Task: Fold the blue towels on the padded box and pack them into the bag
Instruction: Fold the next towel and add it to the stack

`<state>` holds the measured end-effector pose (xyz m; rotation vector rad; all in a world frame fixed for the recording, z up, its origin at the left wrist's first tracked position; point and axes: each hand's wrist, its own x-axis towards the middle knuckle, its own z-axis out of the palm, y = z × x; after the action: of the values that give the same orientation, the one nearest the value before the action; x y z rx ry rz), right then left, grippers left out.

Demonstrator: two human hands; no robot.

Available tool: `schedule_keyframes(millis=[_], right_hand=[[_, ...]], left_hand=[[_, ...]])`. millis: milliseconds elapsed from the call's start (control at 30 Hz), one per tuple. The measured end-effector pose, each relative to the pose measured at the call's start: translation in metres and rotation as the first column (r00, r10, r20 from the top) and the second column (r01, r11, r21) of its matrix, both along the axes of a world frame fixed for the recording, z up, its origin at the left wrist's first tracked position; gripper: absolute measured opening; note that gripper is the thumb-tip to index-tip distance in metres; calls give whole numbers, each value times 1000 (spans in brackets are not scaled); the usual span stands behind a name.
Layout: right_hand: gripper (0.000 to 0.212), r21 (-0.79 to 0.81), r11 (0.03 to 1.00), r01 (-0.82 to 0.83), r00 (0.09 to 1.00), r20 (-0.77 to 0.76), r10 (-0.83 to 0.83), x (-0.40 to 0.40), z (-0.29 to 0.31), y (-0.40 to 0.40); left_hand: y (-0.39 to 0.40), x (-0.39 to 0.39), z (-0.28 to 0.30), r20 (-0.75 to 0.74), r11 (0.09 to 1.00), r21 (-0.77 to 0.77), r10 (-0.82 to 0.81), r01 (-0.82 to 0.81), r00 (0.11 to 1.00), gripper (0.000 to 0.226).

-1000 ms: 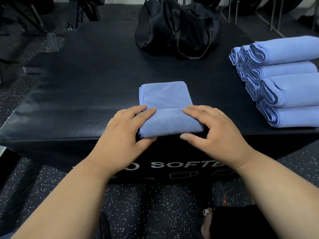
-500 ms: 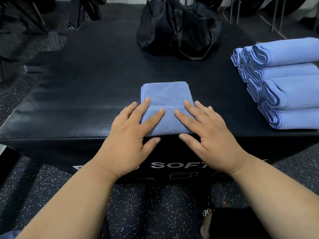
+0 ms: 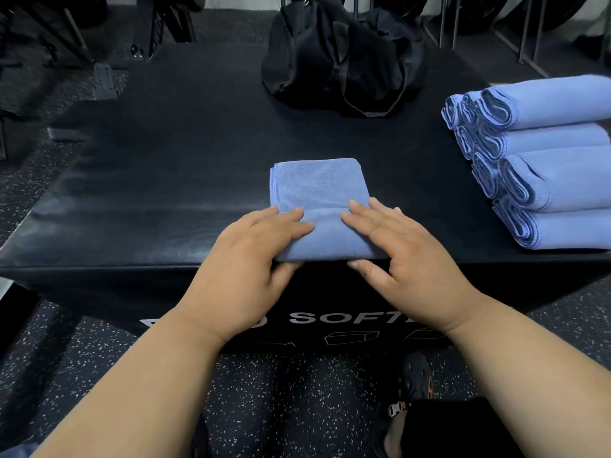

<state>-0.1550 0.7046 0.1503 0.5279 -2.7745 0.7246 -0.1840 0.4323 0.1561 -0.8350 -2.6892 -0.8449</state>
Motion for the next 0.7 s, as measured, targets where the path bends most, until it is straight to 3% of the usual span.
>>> schedule_keyframes(millis=[133, 300, 533, 700], right_hand=[[54, -221, 972, 76, 997, -16, -81, 4, 11, -2], [35, -588, 782, 209, 978, 130, -164, 2, 26, -11], [25, -591, 717, 370, 929, 261, -264, -10, 24, -22], [26, -552, 714, 431, 902, 291, -319, -18, 24, -28]], left_hand=[[-6, 5, 20, 94, 994, 89, 57, -65, 994, 34], [-6, 7, 29, 311, 920, 317, 127, -229, 942, 28], [8, 2, 26, 450, 837, 279, 319, -471, 834, 25], [17, -8, 25, 447, 783, 183, 473, -595, 760, 21]])
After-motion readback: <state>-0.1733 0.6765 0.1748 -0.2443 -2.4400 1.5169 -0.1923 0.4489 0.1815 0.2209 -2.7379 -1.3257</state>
